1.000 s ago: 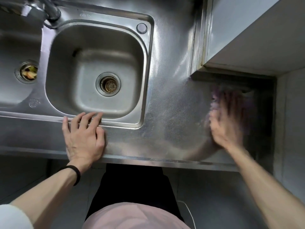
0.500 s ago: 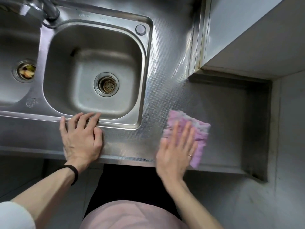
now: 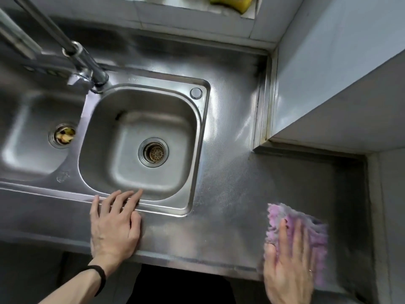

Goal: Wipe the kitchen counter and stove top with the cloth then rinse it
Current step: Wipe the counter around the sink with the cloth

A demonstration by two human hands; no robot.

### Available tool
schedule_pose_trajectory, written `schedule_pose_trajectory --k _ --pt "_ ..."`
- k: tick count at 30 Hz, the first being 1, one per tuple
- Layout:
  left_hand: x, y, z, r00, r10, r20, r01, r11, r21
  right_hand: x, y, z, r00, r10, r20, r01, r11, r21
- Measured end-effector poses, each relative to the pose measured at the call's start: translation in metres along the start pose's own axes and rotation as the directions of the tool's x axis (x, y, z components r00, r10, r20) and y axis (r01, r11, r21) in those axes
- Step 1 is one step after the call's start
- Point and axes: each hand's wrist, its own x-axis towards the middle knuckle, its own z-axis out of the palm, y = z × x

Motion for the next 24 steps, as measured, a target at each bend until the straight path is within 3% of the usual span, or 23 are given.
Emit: schedule_pose_trajectory --k 3,5,8,11,12,13,15,18,24 --pt "0.0 0.0 0.003 1.0 -0.006 -0.015 0.006 1.0 -0.028 0.021 0.018 -0.017 0.97 0.218 -0.103 -0.218 0.976 0.015" --pt "0.002 0.0 0.004 0.999 -0.005 -0.05 0.003 0.999 -0.039 0.023 0.005 -0.034 0.992 0.089 -0.093 -0.091 0.996 -0.018" --pt "0.004 0.001 0.005 0.989 -0.009 -0.146 0.002 0.999 -0.043 0.033 -0.032 -0.035 0.988 -0.152 -0.038 0.141 0.968 -0.205" --pt "0.008 0.005 0.005 0.97 -0.023 -0.241 0.016 0.999 -0.03 0.039 -0.07 -0.018 0.924 -0.378 -0.049 0.315 0.828 -0.463" --pt "0.009 0.006 0.007 0.966 -0.031 -0.257 0.025 0.999 -0.025 0.046 -0.083 -0.01 0.897 -0.441 0.028 0.395 0.774 -0.494" --pt "0.011 0.006 0.008 0.963 -0.041 -0.266 0.037 0.999 -0.022 0.059 -0.097 -0.002 0.875 -0.478 0.074 0.457 0.768 -0.449" --pt "0.013 0.005 0.013 0.963 -0.049 -0.264 0.047 0.999 -0.013 0.083 -0.131 0.012 0.891 -0.454 -0.006 0.439 0.866 -0.239" --pt "0.015 0.0 0.019 0.971 -0.054 -0.232 0.051 0.999 -0.019 0.133 -0.163 0.027 0.905 -0.423 0.048 0.423 0.906 0.014" --pt "0.029 0.003 -0.001 0.989 -0.096 -0.11 0.073 0.977 -0.198 0.272 -0.208 0.032 0.944 -0.311 0.113 0.307 0.95 0.051"
